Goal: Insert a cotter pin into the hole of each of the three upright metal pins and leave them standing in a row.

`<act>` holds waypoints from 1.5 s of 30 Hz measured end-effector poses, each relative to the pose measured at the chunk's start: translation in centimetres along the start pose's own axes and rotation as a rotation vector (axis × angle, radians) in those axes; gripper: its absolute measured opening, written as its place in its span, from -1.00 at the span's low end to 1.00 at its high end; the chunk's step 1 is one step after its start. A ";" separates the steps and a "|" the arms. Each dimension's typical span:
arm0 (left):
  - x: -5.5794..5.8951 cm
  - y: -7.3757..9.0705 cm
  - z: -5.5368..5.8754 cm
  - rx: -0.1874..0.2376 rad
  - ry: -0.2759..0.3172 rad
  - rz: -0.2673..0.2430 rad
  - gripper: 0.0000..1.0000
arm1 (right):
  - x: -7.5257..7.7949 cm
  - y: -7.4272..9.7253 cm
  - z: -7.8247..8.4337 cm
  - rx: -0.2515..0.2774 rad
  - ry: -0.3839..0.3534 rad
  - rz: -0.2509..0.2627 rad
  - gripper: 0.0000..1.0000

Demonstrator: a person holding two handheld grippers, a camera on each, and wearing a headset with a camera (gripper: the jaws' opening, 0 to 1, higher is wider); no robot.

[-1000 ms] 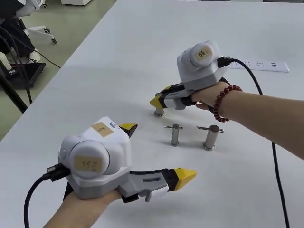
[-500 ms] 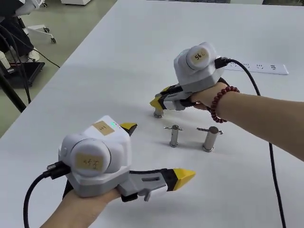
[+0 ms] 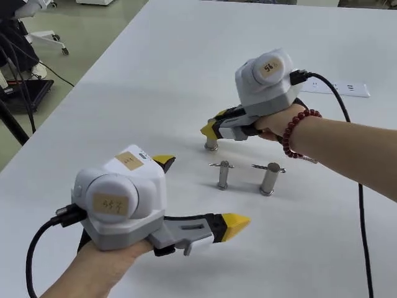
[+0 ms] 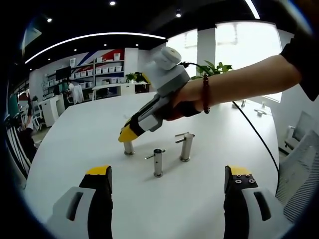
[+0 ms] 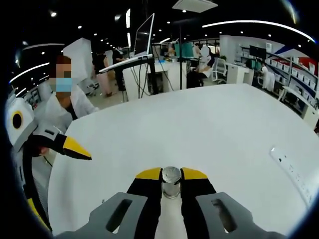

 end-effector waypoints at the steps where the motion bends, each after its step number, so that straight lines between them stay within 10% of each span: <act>1: 0.0 0.0 0.0 0.000 0.001 0.000 0.85 | 0.1 0.3 0.2 -0.002 -0.001 -0.001 -0.84; 20: -0.1 0.2 -0.3 0.001 -0.005 0.005 0.83 | 3.3 7.6 3.7 -0.035 -0.059 0.097 -0.84; 45: 0.4 0.3 -0.6 -0.003 -0.036 0.024 0.81 | 2.0 16.5 8.6 -0.071 -0.141 0.234 -0.84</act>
Point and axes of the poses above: the centre of the closed fingertips' face, and the gripper's own axes: y roughly backward along the fingers, x roughly to its right, z roughly out of its underside, the point moved 5 cm from there along y, roughly backward along the fingers, and after that the axes turned 7 degrees about x, right-handed, at the moved point
